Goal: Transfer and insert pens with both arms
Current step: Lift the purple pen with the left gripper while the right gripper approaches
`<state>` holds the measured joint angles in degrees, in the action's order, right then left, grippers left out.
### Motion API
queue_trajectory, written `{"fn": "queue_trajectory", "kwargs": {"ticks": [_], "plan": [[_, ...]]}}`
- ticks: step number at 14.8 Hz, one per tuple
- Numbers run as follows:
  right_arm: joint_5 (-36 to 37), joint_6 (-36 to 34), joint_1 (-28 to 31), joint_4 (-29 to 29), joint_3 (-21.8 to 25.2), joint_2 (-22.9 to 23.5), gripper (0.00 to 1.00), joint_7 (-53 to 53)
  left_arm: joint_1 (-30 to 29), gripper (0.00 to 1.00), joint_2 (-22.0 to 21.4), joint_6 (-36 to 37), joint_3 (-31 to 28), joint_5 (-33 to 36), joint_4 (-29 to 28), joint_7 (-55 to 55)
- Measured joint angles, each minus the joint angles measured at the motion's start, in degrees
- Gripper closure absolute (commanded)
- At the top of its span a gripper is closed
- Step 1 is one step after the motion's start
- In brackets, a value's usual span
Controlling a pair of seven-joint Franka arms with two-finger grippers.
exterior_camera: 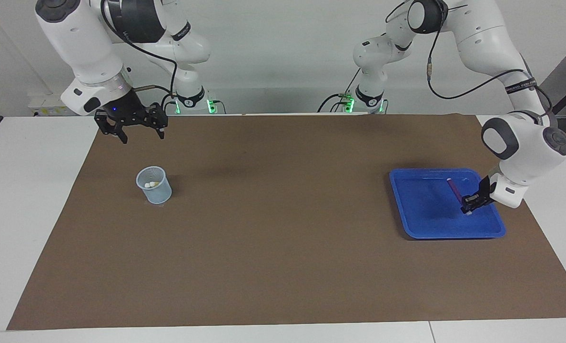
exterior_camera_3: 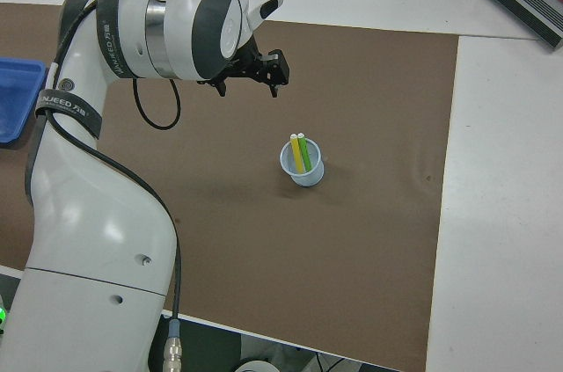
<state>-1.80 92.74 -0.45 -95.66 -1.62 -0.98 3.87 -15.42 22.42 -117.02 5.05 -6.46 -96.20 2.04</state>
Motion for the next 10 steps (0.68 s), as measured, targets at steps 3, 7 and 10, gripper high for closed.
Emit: {"fn": "queue_trajectory", "kwargs": {"ticks": [3, 7, 10], "plan": [[0.0, 0.0, 0.0, 0.0, 0.0, 0.0, 0.0, 0.0, 0.8, 1.0, -4.0, 3.7, 0.6, -7.6, 0.0, 12.4], [0.0, -0.1, -0.1, 0.0, -0.2, 0.0, 0.0, 0.0, 4.1, 1.0, -7.6, 4.4, 1.4, -16.4, 0.0, 33.2], [0.0, -0.5, -1.3, 0.0, -1.2, 0.0, 0.0, 0.0, 6.4, 1.0, -9.2, 4.3, 1.6, -21.9, 0.0, 48.0]]}}
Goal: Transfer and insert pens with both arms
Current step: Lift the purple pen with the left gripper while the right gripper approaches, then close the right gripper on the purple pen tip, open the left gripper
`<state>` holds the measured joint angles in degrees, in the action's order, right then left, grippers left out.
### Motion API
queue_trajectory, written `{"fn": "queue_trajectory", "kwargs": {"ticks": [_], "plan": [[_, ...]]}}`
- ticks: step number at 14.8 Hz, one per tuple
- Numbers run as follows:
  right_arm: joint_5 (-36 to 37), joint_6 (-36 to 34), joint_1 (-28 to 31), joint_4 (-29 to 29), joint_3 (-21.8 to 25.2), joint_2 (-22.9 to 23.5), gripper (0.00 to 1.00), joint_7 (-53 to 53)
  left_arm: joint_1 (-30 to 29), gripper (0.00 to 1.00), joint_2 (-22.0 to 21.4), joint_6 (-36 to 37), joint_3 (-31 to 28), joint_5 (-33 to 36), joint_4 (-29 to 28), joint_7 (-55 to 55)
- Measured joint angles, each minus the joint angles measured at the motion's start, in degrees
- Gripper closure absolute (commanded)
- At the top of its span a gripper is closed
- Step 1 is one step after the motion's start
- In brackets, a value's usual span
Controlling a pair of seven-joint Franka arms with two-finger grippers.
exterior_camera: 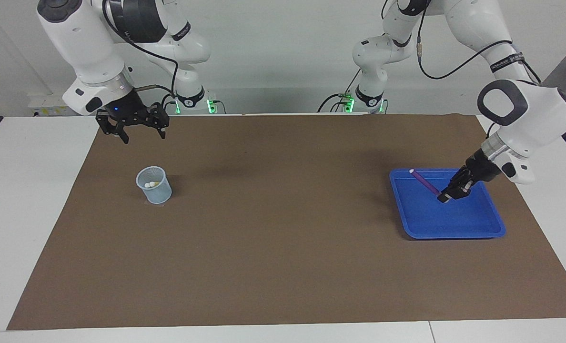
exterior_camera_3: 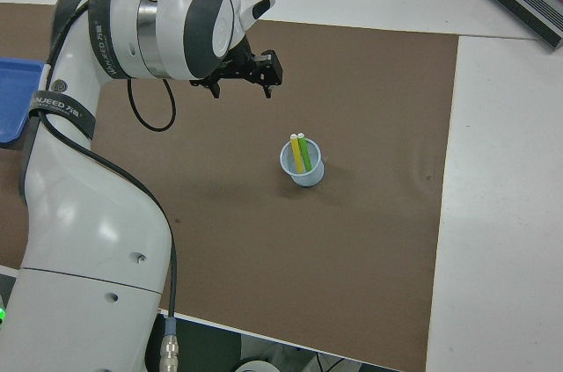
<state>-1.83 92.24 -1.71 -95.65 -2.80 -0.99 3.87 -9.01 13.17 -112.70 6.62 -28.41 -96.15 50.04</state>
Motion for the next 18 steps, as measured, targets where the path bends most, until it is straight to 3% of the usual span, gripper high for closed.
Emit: {"fn": "queue_trajectory", "kwargs": {"ticks": [3, 7, 10, 14, 18], "plan": [[-1.4, 0.0, -2.2, 0.0, -0.5, 0.0, 0.0, 0.0, 1.6, 1.0, -1.1, 0.0, 0.3, -4.9, 0.0, 13.0], [-14.5, 4.3, -2.7, -0.7, -0.5, 0.0, 0.0, -0.5, 7.1, 1.0, -1.5, 0.0, 0.9, -6.4, 0.0, 29.3], [-23.9, 8.5, -5.1, -1.2, -0.5, 0.0, 0.0, -9.0, 11.0, 1.0, -1.7, 0.0, 1.0, -8.1, -0.3, 37.2], [-30.3, 21.6, -14.0, -3.7, -0.7, 0.1, 0.0, -24.8, 13.8, 1.0, -1.8, 0.3, 1.0, -9.1, -0.7, 43.2], [-34.4, 33.2, -21.4, -6.3, -0.8, 1.8, 0.05, -30.8, 17.6, 1.0, -2.5, 0.4, 1.1, -9.1, -1.5, 45.6]]}}
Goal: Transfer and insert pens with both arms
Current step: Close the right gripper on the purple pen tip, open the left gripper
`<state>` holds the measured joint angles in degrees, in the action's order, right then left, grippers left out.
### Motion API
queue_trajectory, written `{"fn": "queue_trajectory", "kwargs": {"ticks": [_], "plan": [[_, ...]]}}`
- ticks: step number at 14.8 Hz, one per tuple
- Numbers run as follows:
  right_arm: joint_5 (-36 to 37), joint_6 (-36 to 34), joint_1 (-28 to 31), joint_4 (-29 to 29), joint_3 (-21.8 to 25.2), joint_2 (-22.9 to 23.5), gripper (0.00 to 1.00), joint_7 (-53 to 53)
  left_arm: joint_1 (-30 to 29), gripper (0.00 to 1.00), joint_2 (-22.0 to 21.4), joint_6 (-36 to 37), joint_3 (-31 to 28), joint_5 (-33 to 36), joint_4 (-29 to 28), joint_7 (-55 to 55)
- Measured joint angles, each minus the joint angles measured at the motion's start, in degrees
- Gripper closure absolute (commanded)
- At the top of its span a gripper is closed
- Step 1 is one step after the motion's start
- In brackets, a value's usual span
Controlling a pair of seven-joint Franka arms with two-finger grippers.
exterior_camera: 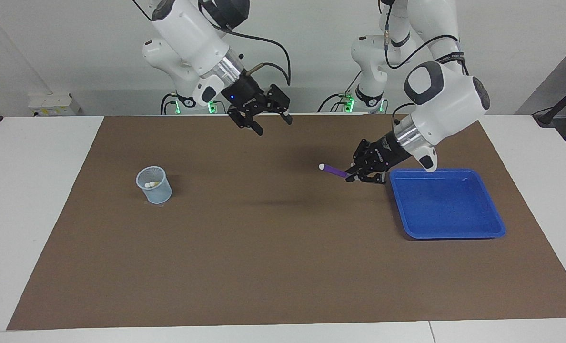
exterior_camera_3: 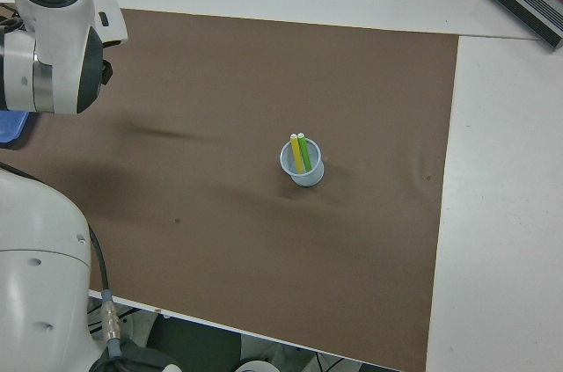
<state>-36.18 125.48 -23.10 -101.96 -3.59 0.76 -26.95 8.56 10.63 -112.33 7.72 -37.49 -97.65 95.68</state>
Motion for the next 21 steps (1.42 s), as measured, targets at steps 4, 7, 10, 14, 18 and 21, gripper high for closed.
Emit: {"fn": "queue_trajectory", "kwargs": {"ticks": [4, 7, 10, 14, 18, 21], "plan": [[-3.2, 9.2, -2.6, 0.0, 0.1, 4.4, 0.13, -0.2, 1.0, 1.0, -0.9, 0.6, 0.0, 0.0, -1.2, 0.2], [-3.2, 13.9, -4.3, 0.7, -0.1, 7.3, 0.16, -0.2, 1.0, 1.0, -1.2, 1.6, -0.2, 0.0, -1.4, 0.2], [-3.4, 15.3, -4.9, 2.7, -0.2, 9.2, 0.21, -0.3, 1.0, 1.0, -1.2, 2.0, -0.2, 0.0, -1.4, 0.2], [-6.4, 18.2, -5.0, 3.4, -0.3, 10.4, 0.27, -0.3, 1.0, 1.0, -1.2, 2.3, -0.2, 0.0, -1.4, 0.2], [-6.5, 18.9, -5.3, 3.6, -0.6, 11.1, 0.4, -0.3, 1.0, 1.0, -1.4, 2.9, -0.2, 0.0, -1.4, 0.2], [-6.5, 18.9, -5.4, 3.6, -0.6, 11.2, 0.58, -0.3, 1.0, 1.0, -1.6, 3.0, -0.2, 0.0, -1.4, 0.2]]}}
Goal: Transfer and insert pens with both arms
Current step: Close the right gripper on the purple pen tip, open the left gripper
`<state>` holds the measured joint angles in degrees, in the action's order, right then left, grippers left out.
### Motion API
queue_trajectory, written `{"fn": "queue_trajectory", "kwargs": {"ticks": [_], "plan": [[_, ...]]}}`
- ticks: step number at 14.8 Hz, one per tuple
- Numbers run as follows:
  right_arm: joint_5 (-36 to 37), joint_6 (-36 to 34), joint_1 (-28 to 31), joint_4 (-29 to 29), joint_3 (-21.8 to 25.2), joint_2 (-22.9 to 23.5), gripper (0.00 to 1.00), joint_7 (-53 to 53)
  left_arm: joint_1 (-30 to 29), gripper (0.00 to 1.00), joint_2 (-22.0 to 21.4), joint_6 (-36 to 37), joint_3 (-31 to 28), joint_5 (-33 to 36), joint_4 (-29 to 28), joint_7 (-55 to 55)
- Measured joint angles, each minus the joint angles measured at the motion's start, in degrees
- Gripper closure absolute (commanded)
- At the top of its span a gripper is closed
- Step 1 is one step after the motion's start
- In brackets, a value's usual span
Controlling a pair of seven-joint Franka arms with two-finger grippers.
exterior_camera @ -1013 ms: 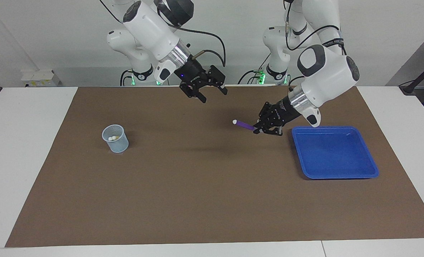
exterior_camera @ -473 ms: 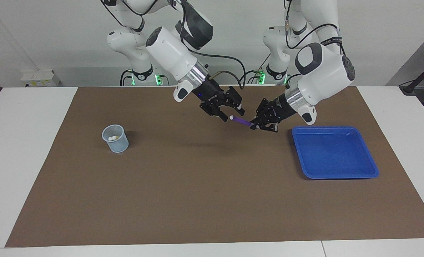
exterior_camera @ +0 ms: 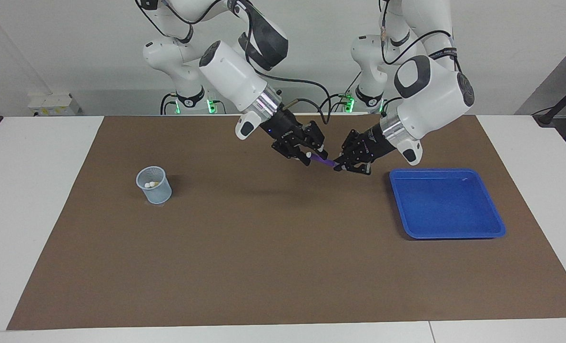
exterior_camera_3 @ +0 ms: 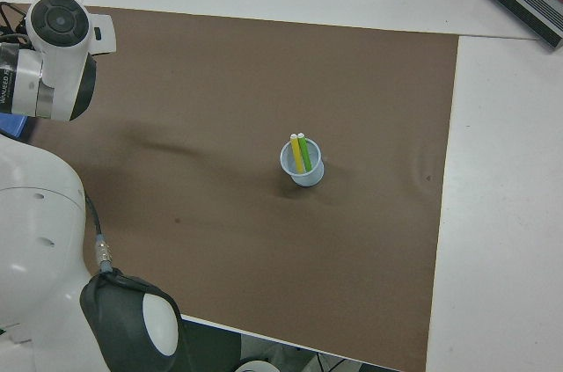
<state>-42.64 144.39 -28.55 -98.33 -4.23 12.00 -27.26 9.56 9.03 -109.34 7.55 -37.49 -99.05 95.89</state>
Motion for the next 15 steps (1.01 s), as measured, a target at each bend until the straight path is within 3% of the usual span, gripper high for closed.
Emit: {"fn": "queue_trajectory", "kwargs": {"ticks": [2, 6, 11, 12, 13, 14, 15], "plan": [[0.0, 0.0, -0.3, 0.0, 0.0, 0.2, 0.75, 0.0, 0.0, 1.0, 0.0, 0.0, 0.0, 0.0, 0.0, 0.0], [-0.1, 0.0, -0.3, -0.1, 0.1, 0.5, 1.0, 0.0, 0.0, 1.0, -0.1, 0.0, -0.2, 0.0, 0.0, 0.0], [-0.1, 0.0, -0.3, -0.1, 0.1, 0.5, 1.0, 0.0, 0.0, 0.97, -0.1, 0.0, -0.2, -0.1, 0.0, 0.0], [-0.1, 0.0, -0.3, -0.1, 0.1, 0.5, 1.0, 0.0, 0.0, 0.74, -0.1, 0.0, -0.2, -0.1, 0.0, 0.0], [-0.1, -0.1, -0.3, -0.1, 0.1, 0.5, 1.0, 0.0, 0.0, 0.24, -0.1, 0.0, -0.2, -0.1, 0.0, -0.5], [-0.1, -0.1, -0.3, -0.1, 0.1, 0.5, 1.0, 0.0, 0.0, 0.0, -0.2, 0.1, -0.1, -0.1, 0.0, -1.6], [-0.1, -0.1, -0.4, -0.1, 0.1, 0.5, 1.0, 0.0, 0.4, 0.0, -0.4, 0.2, -0.1, -0.2, -0.1, -2.7]]}}
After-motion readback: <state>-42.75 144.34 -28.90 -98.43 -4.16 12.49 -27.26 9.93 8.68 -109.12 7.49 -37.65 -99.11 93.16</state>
